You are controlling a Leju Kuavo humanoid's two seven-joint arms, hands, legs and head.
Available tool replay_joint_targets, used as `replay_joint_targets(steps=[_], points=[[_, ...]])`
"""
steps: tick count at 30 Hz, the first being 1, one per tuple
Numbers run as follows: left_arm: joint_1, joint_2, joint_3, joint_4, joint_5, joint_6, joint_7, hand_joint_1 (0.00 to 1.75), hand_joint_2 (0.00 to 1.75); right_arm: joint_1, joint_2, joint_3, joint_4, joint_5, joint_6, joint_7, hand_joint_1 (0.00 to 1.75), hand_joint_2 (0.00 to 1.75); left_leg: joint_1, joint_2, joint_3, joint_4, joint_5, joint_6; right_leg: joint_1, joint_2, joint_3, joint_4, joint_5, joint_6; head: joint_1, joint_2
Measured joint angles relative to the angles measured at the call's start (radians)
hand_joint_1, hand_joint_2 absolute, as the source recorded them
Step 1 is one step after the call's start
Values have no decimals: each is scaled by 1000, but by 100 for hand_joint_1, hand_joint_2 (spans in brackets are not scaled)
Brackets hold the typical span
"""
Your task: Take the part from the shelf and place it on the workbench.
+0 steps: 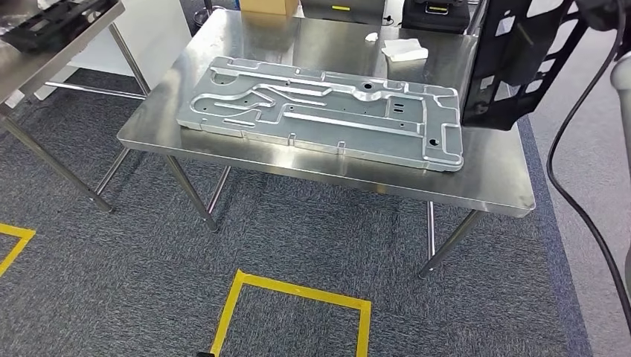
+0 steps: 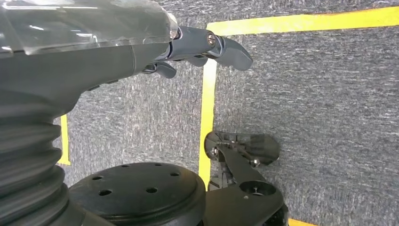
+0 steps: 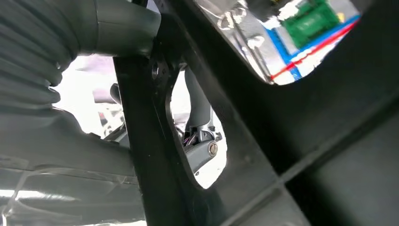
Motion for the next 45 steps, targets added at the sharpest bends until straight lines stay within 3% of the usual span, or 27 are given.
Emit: replay_joint_targets(steps=[4,9,11,13,15,16,18,20,21,23,24,25,27,28,29,31,32,33,35,36,37,39,41,42,44,45], points=[[0,0,11,0,12,-13,18,0,175,-25,20,15,6,6,2,-3,175,175,-2,0,-1,3,-2,4,-2,0,1,-2,0,3,0,0],[0,0,16,0,6,-16,36,0,175,-21,28,30,5,5,-2,-19,175,175,1,1,11,-9,-19,29,-3,-1,-6,29,2,18,0,0],[0,2,14,0,-2,-15,41,0,175,-16,26,34,-3,1,-3,-23,175,175,5,3,29,-12,-28,37,-5,-3,-47,103,-30,23,0,0],[-1,4,12,0,-11,-14,43,0,175,-7,17,39,-12,-6,-1,-25,175,175,6,5,42,-11,-38,37,-8,-4,-123,234,-78,27,0,0],[3,5,8,0,-19,-14,45,0,175,11,1,43,-20,-12,1,-25,175,175,9,6,62,-11,-52,31,-13,-5,-182,309,-86,31,0,0],[6,5,6,0,-22,-14,47,0,175,20,-8,44,-25,-15,3,-26,175,175,11,5,76,-10,-61,26,-16,-5,-185,291,-66,34,0,0],[11,6,4,0,-23,-15,52,0,175,33,-24,47,-35,-19,4,-31,175,175,16,5,106,-8,-87,12,-22,-10,-144,161,13,42,0,0],[11,9,4,1,-22,-16,55,0,175,42,-39,51,-40,-25,1,-39,175,175,17,8,130,-7,-114,-4,-20,-17,-107,53,62,33,1,0],[11,10,4,2,-22,-16,56,0,175,48,-44,52,-41,-27,-1,-41,175,175,16,10,140,-10,-124,-12,-16,-18,-99,32,69,23,1,0],[10,12,4,2,-21,-16,57,0,175,60,-51,55,-48,-30,-4,-43,175,175,16,13,151,-3,-123,-26,-13,-12,-85,31,46,-1,1,0],[9,14,4,2,-21,-17,58,0,175,65,-53,56,-52,-31,-6,-44,175,175,16,14,144,22,-110,-31,-15,-9,-74,30,39,-9,1,0],[8,15,4,3,-21,-17,58,0,175,68,-55,58,-57,-32,-7,-45,175,175,17,13,118,74,-90,-35,-17,-8,-59,28,28,-15,1,0],[5,17,3,3,-20,-19,59,0,175,75,-56,61,-64,-35,-7,-47,175,175,20,13,29,207,-77,-42,-17,-5,-26,24,5,-23,1,0],[4,17,2,3,-20,-19,60,0,175,83,-56,63,-66,-38,-6,-48,175,175,20,13,-21,264,-103,-45,-16,-3,-6,21,-8,-25,1,0],[4,17,2,3,-18,-19,61,0,175,95,-56,64,-68,-40,-5,-48,175,175,20,12,-63,294,-151,-45,-14,-1,16,17,-23,-26,1,0],[5,17,1,3,-16,-19,59,0,175,116,-57,67,-74,-45,-3,-47,175,175,17,12,-115,282,-246,-36,-7,3,65,13,-55,-28,1,0],[5,17,1,3,-14,-19,56,0,175,123,-58,68,-78,-47,-2,-46,175,175,14,12,-127,246,-257,-28,-4,4,89,12,-73,-28,1,0],[5,17,1,3,-9,-19,52,0,175,128,-59,69,-81,-49,0,-45,175,175,9,11,-132,195,-219,-17,1,5,114,11,-91,-29,1,0],[8,19,2,4,9,-21,45,0,175,138,-65,70,-82,-54,7,-44,175,175,-5,-2,-136,81,-24,9,8,10,154,13,-128,-28,1,0],[11,20,5,5,24,-26,40,0,175,144,-68,72,-82,-56,14,-43,175,175,-12,-11,-135,46,64,17,13,14,168,15,-145,-25,1,0],[12,21,10,6,44,-33,35,0,175,149,-71,75,-81,-58,21,-43,175,175,-15,-18,-134,32,115,19,15,19,177,16,-160,-22,1,0],[11,19,27,6,93,-54,26,0,175,150,-74,80,-83,-59,31,-42,175,175,-14,-21,-126,38,112,14,16,25,190,14,-183,-14,1,0],[4,19,54,7,140,-74,17,0,175,136,-82,83,-85,-65,36,-43,175,175,-10,-18,-120,32,102,19,12,16,175,49,-210,-5,1,0],[2,19,72,7,161,-84,12,0,175,127,-86,84,-85,-71,41,-46,175,175,-9,-18,-119,30,99,23,10,9,147,98,-232,-1,1,0],[1,22,110,7,200,-101,6,0,175,124,-91,85,-79,-88,61,-54,175,175,-10,-18,-114,30,89,30,10,2,57,234,-276,5,1,0],[4,22,128,7,214,-107,3,0,175,132,-92,86,-74,-96,76,-60,175,175,-10,-18,-108,30,83,31,10,2,15,286,-280,5,1,0]])
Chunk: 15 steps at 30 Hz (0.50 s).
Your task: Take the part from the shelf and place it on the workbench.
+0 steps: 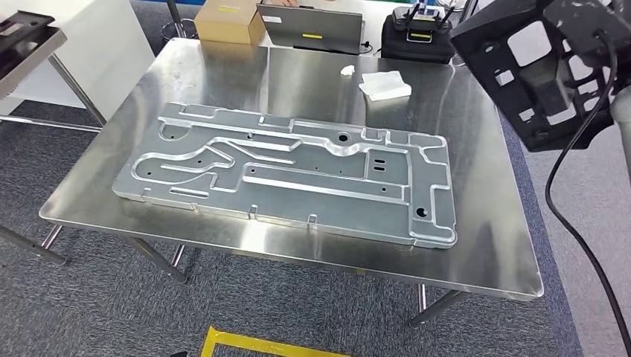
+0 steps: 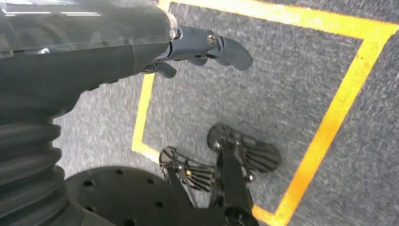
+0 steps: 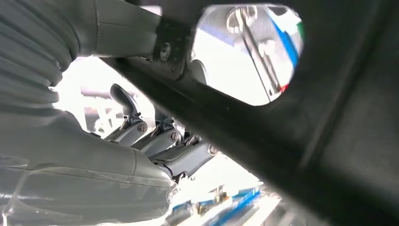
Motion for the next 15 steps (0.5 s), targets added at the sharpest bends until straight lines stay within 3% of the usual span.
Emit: replay_joint_targets(steps=[1,2,4,6,10,15], points=[[3,0,15,0,9,-5,-2,0,175,11,0,1,6,-8,17,-7,175,175,-1,-1,7,0,-6,1,1,0,-30,20,16,-2,0,0],[6,0,26,0,13,-9,-5,0,175,23,0,4,14,-16,36,-17,175,175,-2,-2,15,1,-12,2,2,0,-42,2,55,-6,0,0],[8,0,38,0,13,-11,-8,0,175,34,4,9,26,-30,58,-32,175,175,-7,-6,26,1,-19,2,8,0,-26,-121,158,-24,0,0],[7,-1,43,0,7,-11,-7,0,175,37,17,17,36,-29,57,-42,175,175,-10,-8,27,2,-23,-2,16,-1,-6,-220,219,-39,0,0],[8,0,46,0,-9,2,4,0,175,54,90,55,63,10,5,-45,175,175,-8,-3,27,2,-31,-7,18,3,0,-247,229,-32,0,0],[-1,0,46,0,-19,18,11,0,175,116,222,101,111,50,-20,-52,175,175,-8,2,37,-3,-30,-13,18,6,5,-247,228,-39,0,0]])
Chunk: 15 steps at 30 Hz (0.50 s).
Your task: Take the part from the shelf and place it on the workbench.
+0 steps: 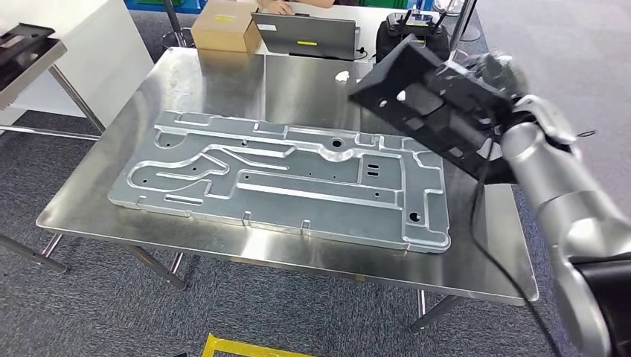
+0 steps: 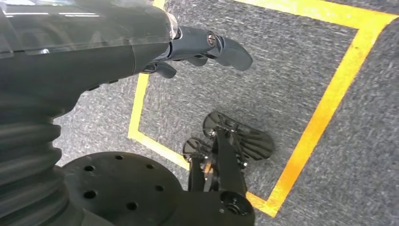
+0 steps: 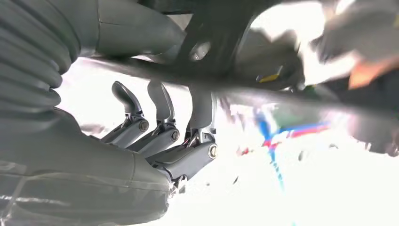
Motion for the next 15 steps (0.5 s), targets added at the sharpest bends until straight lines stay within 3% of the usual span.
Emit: replay_joint_targets(steps=[7,15], points=[[10,-4,0,0,-1,20,10,0,175,125,152,103,42,47,3,-19,175,175,1,-4,1,-2,-1,-8,1,-2,0,1,-4,-6,0,0],[10,0,-4,0,-20,7,13,0,175,134,196,143,49,46,-9,18,175,175,1,9,5,-2,-7,-13,0,13,1,1,-4,-9,0,0]])
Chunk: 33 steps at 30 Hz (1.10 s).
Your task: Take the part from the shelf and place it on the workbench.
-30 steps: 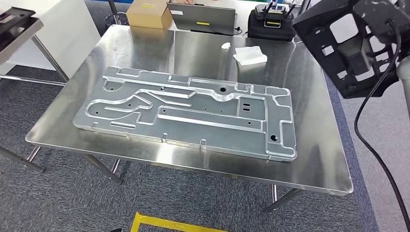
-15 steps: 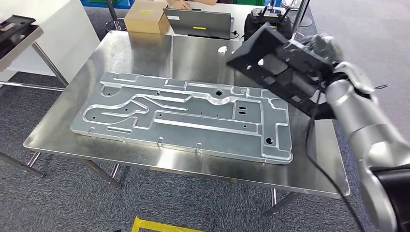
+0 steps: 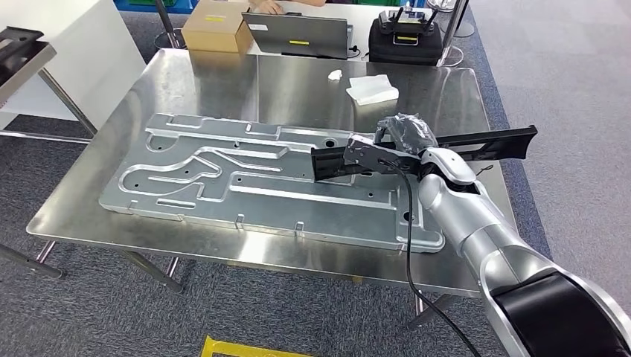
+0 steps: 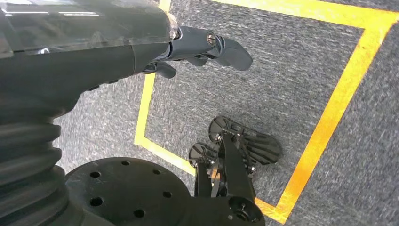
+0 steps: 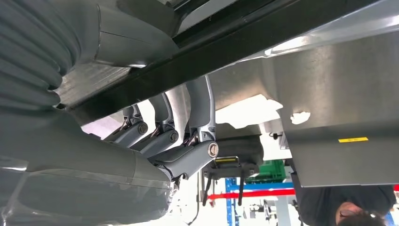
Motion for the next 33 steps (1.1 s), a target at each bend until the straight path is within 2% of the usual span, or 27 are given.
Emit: replay_joint_targets(steps=[14,22,28,33], points=[[-3,9,-24,0,-26,-4,16,0,175,-63,27,13,12,14,23,77,175,175,0,0,0,-1,0,0,0,0,-1,1,-1,-1,0,0],[-7,16,-37,0,-33,-2,17,0,175,-133,86,13,32,20,41,117,175,175,0,-3,-1,-1,0,0,0,-4,-1,1,-2,-3,0,0],[-9,18,-37,0,-32,9,15,0,175,-134,136,13,43,34,40,104,175,175,0,-4,-1,-1,0,0,0,-6,-1,1,-3,-2,0,0],[-9,17,-38,0,-32,15,20,0,175,-120,152,13,52,37,38,105,175,175,0,-6,-2,-1,0,0,0,-8,-1,0,-3,-2,0,0]])
